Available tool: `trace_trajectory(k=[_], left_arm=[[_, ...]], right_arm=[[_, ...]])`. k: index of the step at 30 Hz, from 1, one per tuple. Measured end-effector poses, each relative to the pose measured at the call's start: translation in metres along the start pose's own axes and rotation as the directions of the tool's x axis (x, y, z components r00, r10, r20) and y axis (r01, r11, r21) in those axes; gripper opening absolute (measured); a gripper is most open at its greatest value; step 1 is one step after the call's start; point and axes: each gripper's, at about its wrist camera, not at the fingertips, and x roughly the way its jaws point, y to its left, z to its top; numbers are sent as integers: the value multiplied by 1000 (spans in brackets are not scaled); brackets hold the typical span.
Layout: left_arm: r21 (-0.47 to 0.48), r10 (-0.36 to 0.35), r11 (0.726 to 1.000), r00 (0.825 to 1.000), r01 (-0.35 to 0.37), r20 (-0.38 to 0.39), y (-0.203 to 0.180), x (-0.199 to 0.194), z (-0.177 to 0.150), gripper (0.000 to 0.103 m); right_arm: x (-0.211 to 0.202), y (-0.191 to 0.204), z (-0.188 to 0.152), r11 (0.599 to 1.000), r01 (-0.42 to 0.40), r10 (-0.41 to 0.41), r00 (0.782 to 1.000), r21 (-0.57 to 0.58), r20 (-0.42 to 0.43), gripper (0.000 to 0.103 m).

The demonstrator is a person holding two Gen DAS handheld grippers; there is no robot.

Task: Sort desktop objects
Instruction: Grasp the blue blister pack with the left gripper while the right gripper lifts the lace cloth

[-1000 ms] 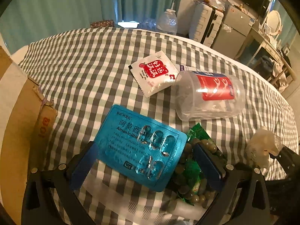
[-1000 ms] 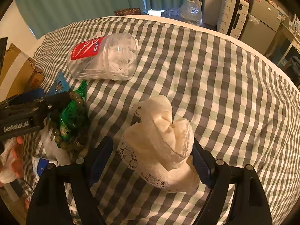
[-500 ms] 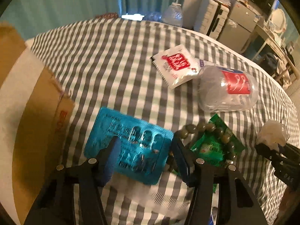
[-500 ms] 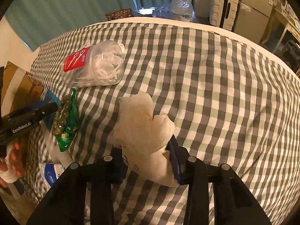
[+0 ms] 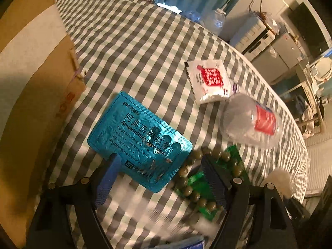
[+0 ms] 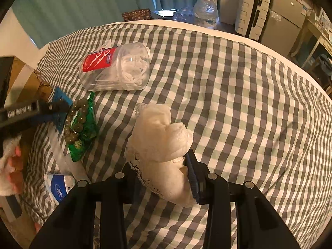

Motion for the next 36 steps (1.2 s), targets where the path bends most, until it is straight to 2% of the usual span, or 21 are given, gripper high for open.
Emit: trace_trajectory(k=[3,4,6,10,13,16,18,20,22,26,28,31,34,36], left_arm=[[-43,40,998,999,-41,-21,3,4,1,86],[-82,37,996,998,-41,-48,8,6,0,86],[-168,2,986,999,-11,-50,28,-4,-9,86],[-369,-120,924,992,97,-42,48,-8,-8,93],[-427,-129,899,991,102,-35,57,-2,-5,94],[-413,-92,908,996,78,-14,53,-2,-5,94],[-343,-70,937,997,70,14,44,-5,-5,93],[-272,-19,962,999,25,26,39,-10,-8,77],[-242,8,970,999,0,31,41,-12,-13,57],[-241,-54,969,998,61,35,60,-22,-19,38],[-258,-84,961,995,96,58,65,-29,-24,23],[-210,-96,971,990,116,104,58,-46,-31,17],[-140,-101,983,988,117,118,42,-54,-26,17],[-103,-143,982,980,157,136,32,-58,-26,17]], right_arm=[[4,1,-1,1000,7,-7,1000,-7,-5,38],[5,1,-1,1000,9,-10,1000,-9,-6,38],[7,3,-1,1000,19,-19,1000,-20,-8,39],[9,8,-2,998,46,-46,999,-53,-1,40],[10,12,-3,995,64,-64,998,-81,6,40],[11,11,-4,995,63,-63,998,-83,8,40],[11,13,-4,995,59,-59,998,-76,6,39],[11,12,-4,995,57,-58,998,-76,1,35],[11,11,-4,996,58,-58,998,-71,-2,31],[7,10,-8,996,64,-63,998,-58,7,22],[2,11,-10,996,64,-63,998,-56,12,19],[-6,12,-15,998,51,-50,999,-48,19,17],[-16,15,-16,998,39,-38,999,-51,29,16],[-21,16,-15,998,39,-36,999,-56,39,16]])
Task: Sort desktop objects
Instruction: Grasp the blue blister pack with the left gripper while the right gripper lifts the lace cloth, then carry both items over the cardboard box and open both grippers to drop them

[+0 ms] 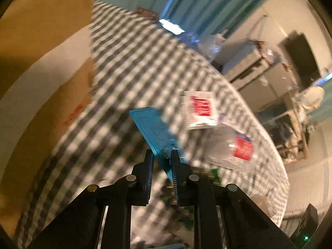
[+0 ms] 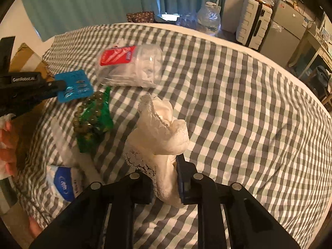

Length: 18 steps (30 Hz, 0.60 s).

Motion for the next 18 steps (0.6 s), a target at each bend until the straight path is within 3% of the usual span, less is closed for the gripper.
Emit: trace_trajectory(k=[4,8,14,18], left_arm=[[43,-2,999,1000,4,-27,-18,22,6,25],[50,-3,999,998,6,-58,-32,60,16,25],[47,-97,994,995,99,-33,-34,61,20,9],[172,-81,982,996,74,36,-56,38,17,8]], right_arm=[[-5,4,0,1000,-6,6,1000,0,10,16],[-6,3,0,1000,-11,11,1000,1,13,16],[3,-4,-5,1000,-13,13,1000,27,2,12],[-9,-10,-7,998,-36,34,999,56,33,12]])
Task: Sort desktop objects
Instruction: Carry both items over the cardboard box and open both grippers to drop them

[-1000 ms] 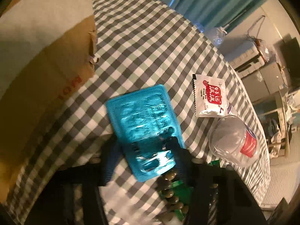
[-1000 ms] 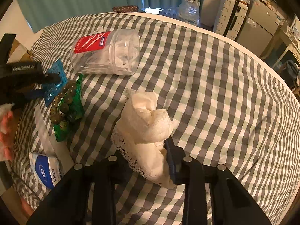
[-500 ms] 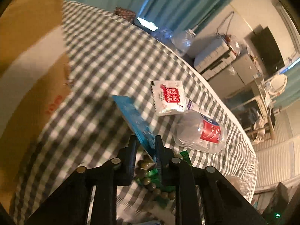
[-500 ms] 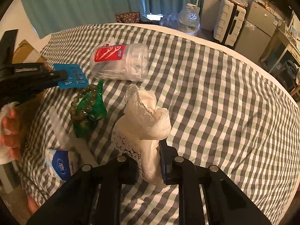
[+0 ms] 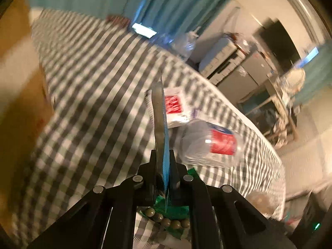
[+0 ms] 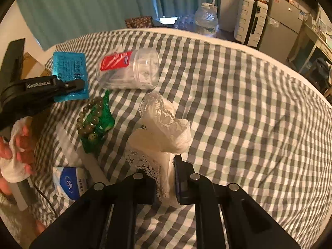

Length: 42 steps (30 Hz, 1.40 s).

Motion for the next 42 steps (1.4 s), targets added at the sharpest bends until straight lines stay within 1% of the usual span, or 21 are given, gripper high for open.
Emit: trace_trajectory(k=[1,3,7,9,11,13,17,19,21,22,24,26,28,29,31,32,34,36,38,39,42], left_arm=[[53,13,999,1000,-13,17,-10,-7,0,8],[119,2,993,999,-6,40,-27,-20,0,8],[212,14,977,995,-36,103,-55,-53,-3,8],[255,20,966,992,-53,128,-63,-75,-5,8],[286,7,957,989,-50,151,-71,-103,-10,8],[299,22,952,985,-74,173,-79,-120,-10,8],[321,78,934,966,-158,248,-82,-164,-16,8],[320,67,935,961,-155,268,-83,-185,-15,8],[297,29,948,960,-114,278,-82,-203,-10,8],[272,27,956,955,-112,296,-74,-216,-9,8],[237,46,964,951,-123,307,-57,-232,-5,8],[191,102,966,939,-171,327,-35,-247,-4,8],[117,128,977,932,-177,339,-7,-261,-1,8],[76,159,977,923,-197,351,7,-267,0,8],[25,237,964,904,-263,355,33,-274,5,8],[-6,274,957,902,-289,333,51,-274,8,8],[-53,293,955,908,-291,298,77,-274,10,8],[-90,314,949,911,-301,267,106,-270,10,8],[-109,352,936,905,-336,237,125,-261,11,8],[-111,364,931,906,-348,215,132,-253,12,8],[-107,358,933,920,-344,162,147,-233,14,8]], right_arm=[[-3,-1,0,1000,-2,2,1000,3,10,12],[-13,-3,-1,1000,-15,15,999,13,35,12],[-39,-3,-6,998,-49,46,997,35,69,12],[-63,3,-11,998,-58,55,992,19,111,12],[-86,11,-14,998,-69,69,987,-3,146,12],[-106,20,-15,997,-76,79,981,-21,175,12],[-142,45,-13,994,-88,99,967,-58,234,12],[-159,62,-10,991,-108,126,957,-83,260,12],[-176,86,-6,984,-131,161,946,-125,280,12],[-181,96,-4,980,-141,177,941,-142,289,12],[-194,124,3,967,-161,216,928,-196,303,12],[-199,157,9,953,-176,251,916,-248,314,12],[-200,186,15,935,-206,295,904,-290,309,12],[-198,200,18,927,-218,311,901,-306,302,12],[-191,224,25,913,-231,332,900,-335,283,12],[-183,241,32,902,-243,347,900,-356,264,12],[-171,263,40,884,-275,377,897,-378,230,12],[-153,287,54,866,-331,420,888,-375,186,12],[-136,299,69,863,-357,434,886,-357,163,12],[-125,307,77,863,-371,439,886,-343,148,12],[-99,318,92,864,-398,449,886,-307,116,15]])
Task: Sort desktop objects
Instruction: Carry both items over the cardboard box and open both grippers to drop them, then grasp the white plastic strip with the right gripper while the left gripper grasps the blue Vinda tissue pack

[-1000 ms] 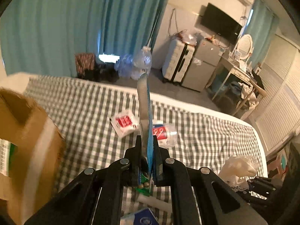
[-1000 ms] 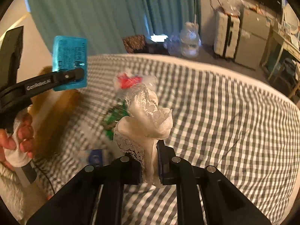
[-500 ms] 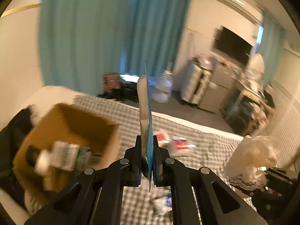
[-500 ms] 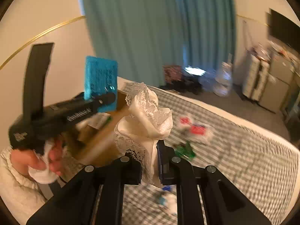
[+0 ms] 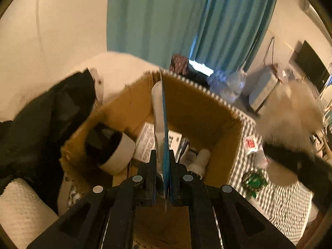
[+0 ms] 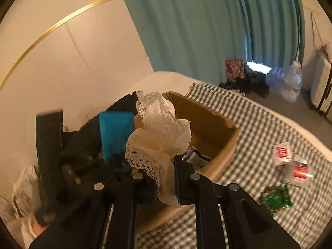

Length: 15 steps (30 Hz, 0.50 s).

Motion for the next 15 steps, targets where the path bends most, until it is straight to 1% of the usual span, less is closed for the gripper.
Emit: trace_trajectory(k=[1,2,3,4,5,6,7,10,12,13,15], left_arm=[[1,3,1000,1000,-3,-7,0,6,0,10],[5,13,1000,1000,-13,-15,0,11,0,11],[13,29,1000,999,-28,-23,-1,17,0,15],[16,42,999,999,-41,-27,-3,21,1,28],[15,48,999,998,-48,-28,-3,24,0,40],[9,57,998,998,-56,-26,-2,26,0,66],[-1,70,998,997,-70,-21,-1,27,0,81],[-34,85,996,996,-85,6,3,25,2,82],[-48,94,995,995,-93,26,5,23,3,82],[-48,102,994,994,-100,38,3,20,3,83],[-12,102,995,992,-101,68,-5,14,2,83]], right_arm=[[6,-4,2,1000,-7,7,1000,16,-7,16],[11,-6,4,1000,-17,17,1000,26,-15,22],[14,-8,7,999,-30,31,999,39,-17,39],[14,-11,9,998,-25,26,1000,49,-13,51],[12,-17,11,998,-14,13,1000,63,11,66],[8,-16,13,997,-23,20,999,70,36,71],[4,-22,15,996,-35,30,997,78,64,72],[-12,-32,19,995,-6,-4,995,104,96,72],[-32,-45,15,995,22,-34,991,95,132,72],[-42,-49,12,996,46,-57,988,79,145,72],[-68,-63,0,988,152,-155,972,32,178,72]])
